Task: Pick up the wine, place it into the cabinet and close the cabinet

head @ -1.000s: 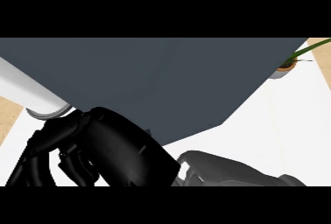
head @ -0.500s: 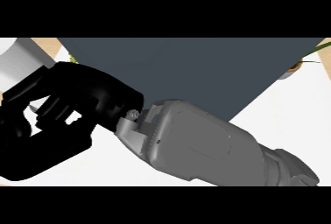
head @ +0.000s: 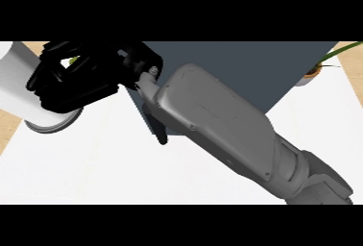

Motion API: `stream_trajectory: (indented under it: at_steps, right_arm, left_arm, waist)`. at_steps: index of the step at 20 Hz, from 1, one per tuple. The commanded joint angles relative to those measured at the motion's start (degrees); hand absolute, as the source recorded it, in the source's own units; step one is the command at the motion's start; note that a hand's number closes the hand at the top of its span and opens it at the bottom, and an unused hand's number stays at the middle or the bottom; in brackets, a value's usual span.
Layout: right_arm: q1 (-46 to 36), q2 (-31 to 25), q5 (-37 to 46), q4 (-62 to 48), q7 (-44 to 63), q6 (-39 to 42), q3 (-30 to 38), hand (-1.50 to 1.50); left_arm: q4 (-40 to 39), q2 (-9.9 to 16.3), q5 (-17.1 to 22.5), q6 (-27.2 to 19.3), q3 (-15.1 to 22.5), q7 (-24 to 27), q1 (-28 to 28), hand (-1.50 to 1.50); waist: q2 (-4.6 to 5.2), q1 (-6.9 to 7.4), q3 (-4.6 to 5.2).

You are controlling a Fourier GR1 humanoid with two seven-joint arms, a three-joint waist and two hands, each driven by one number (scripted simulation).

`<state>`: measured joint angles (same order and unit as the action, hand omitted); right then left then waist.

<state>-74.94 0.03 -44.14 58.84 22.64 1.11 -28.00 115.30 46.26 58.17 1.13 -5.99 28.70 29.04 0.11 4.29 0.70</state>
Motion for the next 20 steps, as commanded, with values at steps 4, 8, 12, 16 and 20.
stream_trajectory:
  at_steps: [4, 8, 12, 16, 20]
  right_arm:
    - [0.03, -4.13, 3.94, -13.56, -9.98, -0.21, 5.06, 1.5]
    - [1.88, -7.54, 3.33, -14.91, -12.27, 2.05, 5.72, 1.5]
    - [2.18, -8.77, 2.95, -16.62, -13.7, 2.13, 6.11, 1.5]
    - [2.14, -10.01, 1.64, -16.63, -15.58, 2.59, 6.86, 1.5]
    - [1.51, -8.99, 0.94, -17.7, -15.92, 1.67, 5.83, 1.5]
  left_arm:
    - [-1.46, 0.63, 1.45, 1.91, -2.96, -0.98, -0.14, -1.5]
    - [0.61, 0.22, 1.59, 2.35, -1.51, -1.8, 0.38, -1.5]
    - [3.12, 0.13, 2.6, 1.42, -0.28, -3.1, -0.9, -1.5]
    - [3.51, 0.4, 3.12, 1.29, 0.44, -3.98, -2.19, -1.5]
    - [4.86, -0.44, 2.85, 0.19, 3.33, -5.1, -2.15, -1.5]
  waist:
    - [1.09, -1.02, -0.58]
    - [1.1, -1.93, -0.67]
    - [1.5, -2.72, -0.74]
    - [2.05, -4.02, -0.75]
    - [2.02, -4.24, -0.66]
